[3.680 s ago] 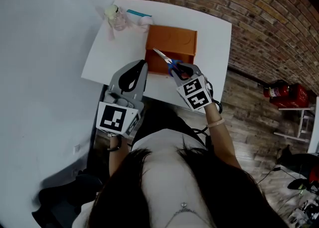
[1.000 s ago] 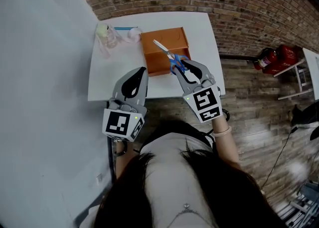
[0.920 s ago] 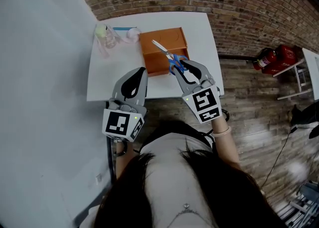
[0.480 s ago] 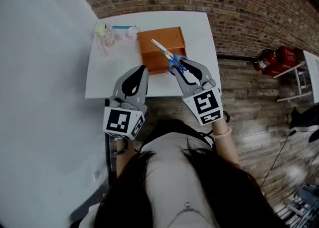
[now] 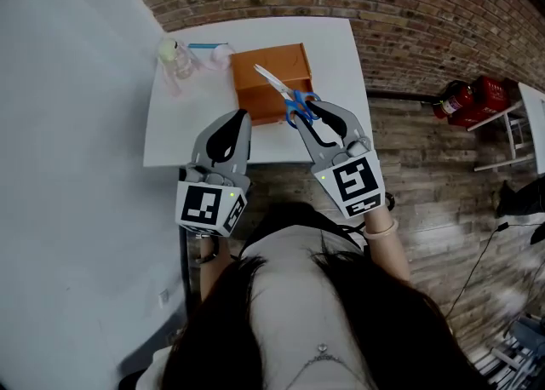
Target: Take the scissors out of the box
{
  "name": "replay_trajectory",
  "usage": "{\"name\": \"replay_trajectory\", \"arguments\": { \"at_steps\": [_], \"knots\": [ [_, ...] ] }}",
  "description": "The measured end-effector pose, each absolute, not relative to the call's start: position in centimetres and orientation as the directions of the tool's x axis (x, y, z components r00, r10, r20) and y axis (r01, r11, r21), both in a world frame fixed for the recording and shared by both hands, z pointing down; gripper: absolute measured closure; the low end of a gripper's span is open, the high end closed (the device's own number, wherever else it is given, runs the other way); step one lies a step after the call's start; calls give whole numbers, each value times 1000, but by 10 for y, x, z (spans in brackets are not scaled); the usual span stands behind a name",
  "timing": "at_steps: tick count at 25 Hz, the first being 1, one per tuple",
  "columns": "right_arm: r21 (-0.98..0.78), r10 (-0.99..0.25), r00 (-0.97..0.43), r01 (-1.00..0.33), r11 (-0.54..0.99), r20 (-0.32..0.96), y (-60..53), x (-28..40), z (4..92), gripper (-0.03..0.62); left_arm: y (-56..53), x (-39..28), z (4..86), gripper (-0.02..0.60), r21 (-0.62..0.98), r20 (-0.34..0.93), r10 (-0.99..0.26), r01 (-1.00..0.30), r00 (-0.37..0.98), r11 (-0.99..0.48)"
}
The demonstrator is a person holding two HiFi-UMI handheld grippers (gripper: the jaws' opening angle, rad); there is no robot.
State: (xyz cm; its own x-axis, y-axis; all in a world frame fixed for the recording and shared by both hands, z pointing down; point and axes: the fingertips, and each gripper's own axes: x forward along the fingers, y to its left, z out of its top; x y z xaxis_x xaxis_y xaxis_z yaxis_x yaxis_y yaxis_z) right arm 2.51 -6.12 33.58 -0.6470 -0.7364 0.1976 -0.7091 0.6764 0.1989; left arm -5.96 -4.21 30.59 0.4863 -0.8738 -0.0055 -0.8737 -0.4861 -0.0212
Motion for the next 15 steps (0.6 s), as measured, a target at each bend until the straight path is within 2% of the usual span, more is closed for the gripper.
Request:
{"name": "replay_trajectory", "arguments": {
  "at_steps": [15],
  "knots": [
    [208,-755,-645,-728,654,116,-56,45,306,496,-44,-44,304,581,-35,-10,-872,-872,489,-488]
  ]
}}
